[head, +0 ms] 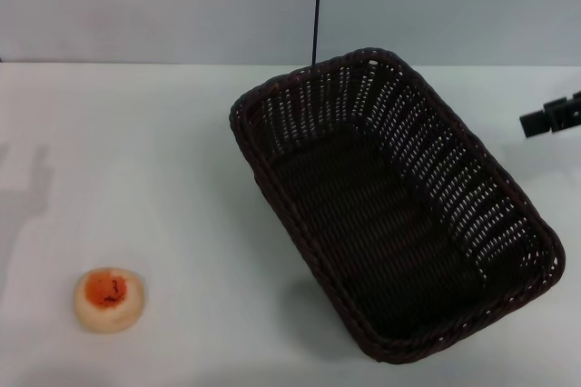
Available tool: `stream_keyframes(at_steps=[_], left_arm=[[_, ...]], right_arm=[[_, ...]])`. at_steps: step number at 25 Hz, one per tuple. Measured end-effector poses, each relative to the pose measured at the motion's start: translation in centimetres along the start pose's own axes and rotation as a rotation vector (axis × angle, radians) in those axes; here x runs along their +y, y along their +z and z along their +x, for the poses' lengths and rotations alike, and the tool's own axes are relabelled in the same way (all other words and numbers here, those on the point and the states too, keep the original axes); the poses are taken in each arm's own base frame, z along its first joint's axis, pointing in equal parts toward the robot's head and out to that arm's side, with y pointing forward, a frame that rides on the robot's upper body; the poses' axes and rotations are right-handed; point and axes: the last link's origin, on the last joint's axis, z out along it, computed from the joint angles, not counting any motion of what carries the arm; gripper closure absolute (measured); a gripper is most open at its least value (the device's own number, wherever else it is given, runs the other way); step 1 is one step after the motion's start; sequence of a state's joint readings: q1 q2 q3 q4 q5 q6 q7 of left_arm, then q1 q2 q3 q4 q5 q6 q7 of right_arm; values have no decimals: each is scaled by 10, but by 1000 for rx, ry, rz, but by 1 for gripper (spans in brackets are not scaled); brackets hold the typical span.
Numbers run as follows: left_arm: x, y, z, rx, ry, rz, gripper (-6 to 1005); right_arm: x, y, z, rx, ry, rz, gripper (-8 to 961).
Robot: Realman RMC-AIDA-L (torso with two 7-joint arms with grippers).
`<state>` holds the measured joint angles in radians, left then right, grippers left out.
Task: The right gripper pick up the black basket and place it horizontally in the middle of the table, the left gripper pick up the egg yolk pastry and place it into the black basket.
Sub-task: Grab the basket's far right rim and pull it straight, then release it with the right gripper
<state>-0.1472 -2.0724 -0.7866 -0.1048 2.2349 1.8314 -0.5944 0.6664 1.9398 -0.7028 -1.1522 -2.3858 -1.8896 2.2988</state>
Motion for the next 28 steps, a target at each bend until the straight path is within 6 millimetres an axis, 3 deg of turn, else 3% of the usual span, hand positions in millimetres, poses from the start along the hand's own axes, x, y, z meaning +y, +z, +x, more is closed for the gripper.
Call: stream_keyframes(at_steps=[17, 24, 28], left_arm=[[2, 1, -3, -22, -16, -12, 440], [2, 1, -4, -23, -18, -16, 579], [3, 2, -4, -22, -20, -19, 577]], right_arm=[[0, 33, 11, 154, 28, -19, 275], [-4, 48, 18, 181, 52, -30, 276], [-2, 60, 21, 217, 40, -31, 277]])
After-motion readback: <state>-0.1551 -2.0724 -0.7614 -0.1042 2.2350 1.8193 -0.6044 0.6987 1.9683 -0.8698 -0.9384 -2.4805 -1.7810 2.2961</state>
